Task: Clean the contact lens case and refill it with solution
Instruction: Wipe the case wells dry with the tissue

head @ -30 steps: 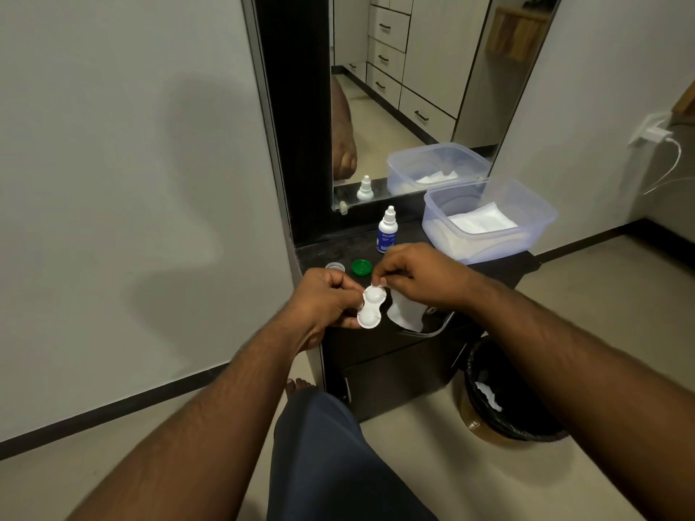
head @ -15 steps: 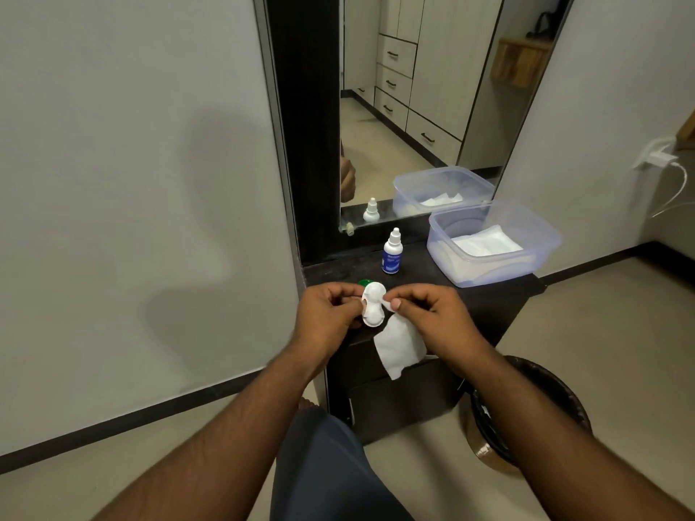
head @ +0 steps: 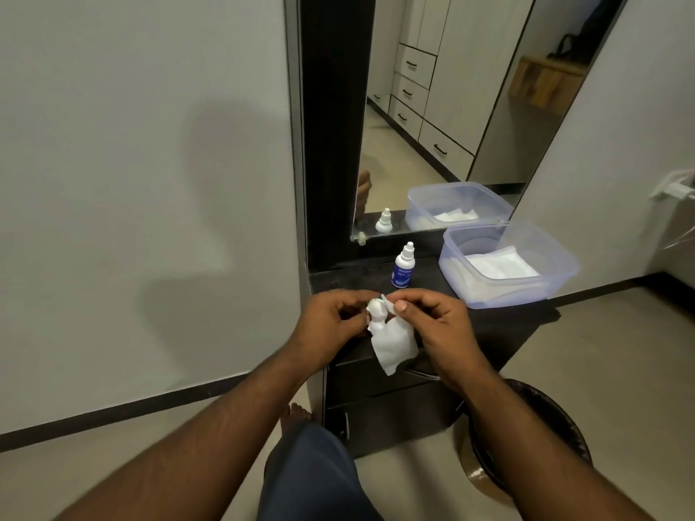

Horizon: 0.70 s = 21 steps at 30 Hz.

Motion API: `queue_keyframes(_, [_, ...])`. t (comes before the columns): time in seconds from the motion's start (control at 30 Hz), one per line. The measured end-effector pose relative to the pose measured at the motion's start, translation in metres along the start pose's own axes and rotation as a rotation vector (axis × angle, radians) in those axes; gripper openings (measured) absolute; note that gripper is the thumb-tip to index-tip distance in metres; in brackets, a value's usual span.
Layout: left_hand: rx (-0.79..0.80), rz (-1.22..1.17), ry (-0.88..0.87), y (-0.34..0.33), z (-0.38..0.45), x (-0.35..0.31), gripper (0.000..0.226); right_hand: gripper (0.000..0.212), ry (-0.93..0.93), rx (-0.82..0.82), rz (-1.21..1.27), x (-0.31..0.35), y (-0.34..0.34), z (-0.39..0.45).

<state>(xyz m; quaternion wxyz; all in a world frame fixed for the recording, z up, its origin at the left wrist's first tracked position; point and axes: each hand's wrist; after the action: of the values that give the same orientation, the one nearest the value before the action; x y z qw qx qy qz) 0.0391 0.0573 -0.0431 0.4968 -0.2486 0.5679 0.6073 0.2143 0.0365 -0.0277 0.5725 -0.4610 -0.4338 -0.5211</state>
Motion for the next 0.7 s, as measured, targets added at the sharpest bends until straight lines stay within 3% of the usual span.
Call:
queue_keyframes(0.1, [-0.05, 0.12, -0.067, 0.001, 0.001, 0.0, 0.026, 0.021, 0.114, 0.069, -0.094, -0.003, -0.005, -0.006])
queue_keyframes(0.27, [-0.103, 0.303, -0.126, 0.005, -0.002, 0.003, 0.029, 0.021, 0.27, 0.124, -0.26, -0.017, -0.016, -0.013])
queue_keyframes(0.7, [0.262, 0.573, -0.121, 0.034, -0.008, -0.005, 0.039, 0.015, 0.376, 0.248, -0.533, -0.026, -0.01, -0.011])
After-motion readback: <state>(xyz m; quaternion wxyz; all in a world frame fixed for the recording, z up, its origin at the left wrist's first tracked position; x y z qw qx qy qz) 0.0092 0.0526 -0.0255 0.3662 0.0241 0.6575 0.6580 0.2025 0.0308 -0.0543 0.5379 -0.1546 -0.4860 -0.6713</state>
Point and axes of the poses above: each hand's wrist, its own z-axis towards the middle knuckle, its own y-axis out of the back of the hand, x = y × z, and after that the axes turned 7 degrees about z, right-handed
